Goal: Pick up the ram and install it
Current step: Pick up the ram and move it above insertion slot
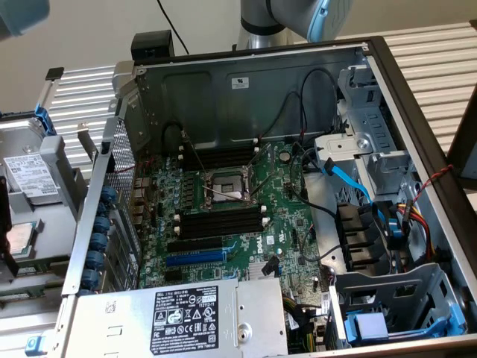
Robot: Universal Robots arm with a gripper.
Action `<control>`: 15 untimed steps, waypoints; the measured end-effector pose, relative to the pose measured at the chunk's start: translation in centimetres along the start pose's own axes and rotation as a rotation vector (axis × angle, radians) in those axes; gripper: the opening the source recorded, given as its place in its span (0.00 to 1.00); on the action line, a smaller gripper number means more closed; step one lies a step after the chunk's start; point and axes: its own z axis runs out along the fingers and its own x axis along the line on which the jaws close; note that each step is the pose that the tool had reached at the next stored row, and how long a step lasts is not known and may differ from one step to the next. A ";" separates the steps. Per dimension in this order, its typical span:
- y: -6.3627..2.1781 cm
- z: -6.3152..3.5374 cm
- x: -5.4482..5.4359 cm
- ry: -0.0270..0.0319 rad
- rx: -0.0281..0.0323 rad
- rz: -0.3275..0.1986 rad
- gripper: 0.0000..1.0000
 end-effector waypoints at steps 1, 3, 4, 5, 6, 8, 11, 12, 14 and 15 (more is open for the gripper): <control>0.00 0.00 0.0 0.0000 0.0000 0.000 0.11; 0.00 0.00 0.0 0.0000 0.0000 0.000 0.11; 0.00 0.00 0.0 0.0000 -0.0001 0.000 0.11; 0.00 0.00 0.0 0.0000 0.0000 0.000 0.11; 0.00 0.00 0.0 0.0000 0.0000 0.000 0.11; 0.00 0.00 0.0 0.0000 0.0000 0.000 0.11; 0.00 0.00 0.0 0.0000 -0.0001 0.000 0.11; 0.00 0.00 0.0 0.0000 0.0000 0.000 0.11; 0.00 0.00 0.0 0.0000 0.0000 0.000 0.11; 0.00 0.00 0.0 0.0000 0.0000 0.000 0.12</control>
